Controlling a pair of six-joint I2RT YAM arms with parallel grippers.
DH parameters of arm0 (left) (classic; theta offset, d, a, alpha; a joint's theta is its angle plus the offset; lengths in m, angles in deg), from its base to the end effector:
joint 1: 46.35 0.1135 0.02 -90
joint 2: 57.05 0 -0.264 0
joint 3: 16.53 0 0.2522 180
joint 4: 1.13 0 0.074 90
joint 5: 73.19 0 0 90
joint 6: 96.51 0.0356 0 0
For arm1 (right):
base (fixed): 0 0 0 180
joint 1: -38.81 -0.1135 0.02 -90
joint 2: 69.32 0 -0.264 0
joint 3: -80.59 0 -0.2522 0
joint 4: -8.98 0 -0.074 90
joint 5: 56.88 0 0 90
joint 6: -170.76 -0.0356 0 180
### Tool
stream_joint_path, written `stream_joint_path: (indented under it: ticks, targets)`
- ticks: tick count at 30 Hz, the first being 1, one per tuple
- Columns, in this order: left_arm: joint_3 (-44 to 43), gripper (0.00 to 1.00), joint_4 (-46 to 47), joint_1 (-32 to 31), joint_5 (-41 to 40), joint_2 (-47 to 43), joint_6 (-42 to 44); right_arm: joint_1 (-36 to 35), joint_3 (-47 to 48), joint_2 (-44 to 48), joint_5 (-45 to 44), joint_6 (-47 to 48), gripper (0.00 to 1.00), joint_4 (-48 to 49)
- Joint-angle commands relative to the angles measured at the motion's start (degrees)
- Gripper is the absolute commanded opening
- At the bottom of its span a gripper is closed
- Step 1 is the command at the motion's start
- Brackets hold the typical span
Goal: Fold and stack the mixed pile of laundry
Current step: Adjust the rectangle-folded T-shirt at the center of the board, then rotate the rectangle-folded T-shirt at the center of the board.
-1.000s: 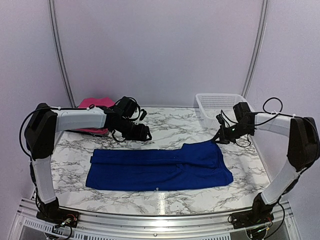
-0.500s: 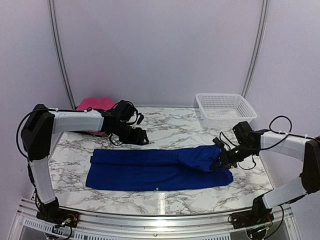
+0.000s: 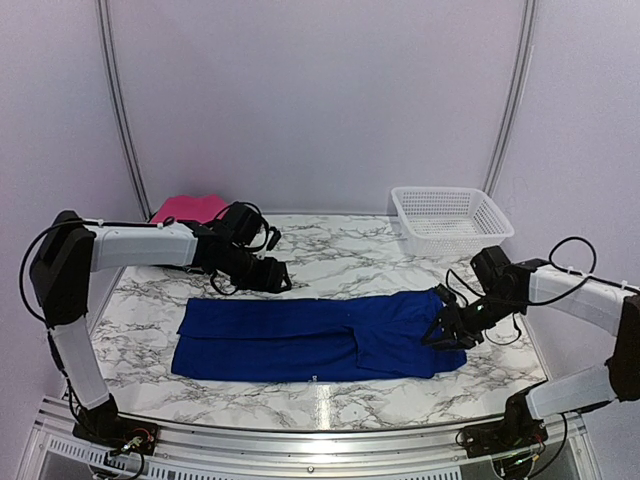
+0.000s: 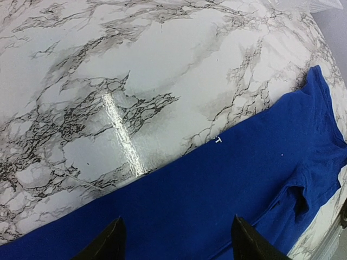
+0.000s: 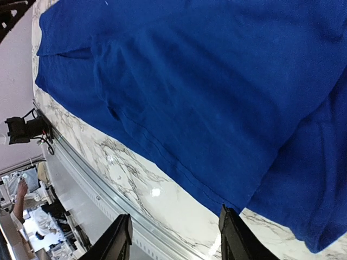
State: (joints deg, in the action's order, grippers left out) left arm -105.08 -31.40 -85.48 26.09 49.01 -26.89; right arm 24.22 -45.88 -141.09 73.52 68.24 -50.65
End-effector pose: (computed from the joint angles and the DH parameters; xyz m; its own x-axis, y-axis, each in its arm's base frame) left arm 0.3120 -0.2612 0.2105 -0.7847 0.1953 -0.5883 0.4626 0.8163 -0.3460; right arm 0.1860 0.0723 0.1865 -0.9938 -0.0881 -0.0678 -0.1108 0.7394 0.6641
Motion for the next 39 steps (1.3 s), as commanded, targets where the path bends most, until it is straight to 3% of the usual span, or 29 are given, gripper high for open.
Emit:
stream_joint_path:
  ticks: [1, 9, 16, 25, 30, 34, 37, 39]
  targets:
    - [2.0, 0.71, 0.7, -0.3, -1.8, -4.6, 0.4, -0.4, 8.0, 2.9, -4.9, -1.7, 0.51, 1.9]
    - [10.7, 0.99, 0.0, -0.3, -4.3, -13.3, -0.2, -5.1, 9.0, -4.2, -3.3, -7.0, 0.45, 11.5]
    - [18.9, 0.99, 0.0, 1.4, -5.9, -18.3, -6.6, -11.7, 7.8, -11.8, -5.7, -7.1, 0.4, 15.2]
    - [22.9, 0.99, -1.6, 8.2, -3.8, -17.5, -13.3, -11.8, 12.8, -28.8, -14.3, -4.7, 0.38, 19.1]
    - [23.3, 0.99, -3.7, 9.7, -6.0, -19.9, -10.7, -11.7, 23.6, -39.4, -19.7, -0.7, 0.36, 17.2]
    - [20.8, 0.99, -8.2, 9.6, -9.8, -19.1, -6.8, -12.0, 38.3, -45.2, -21.2, 1.7, 0.37, 13.6]
    - [18.6, 0.99, -10.2, 9.2, -12.6, -18.5, -1.7, -12.0, 46.2, -45.4, -23.5, 3.1, 0.4, 7.6]
    - [16.3, 0.94, -11.5, 8.9, -13.7, -17.1, 1.6, -12.0, 46.8, -42.0, -24.4, 2.8, 0.42, 5.9]
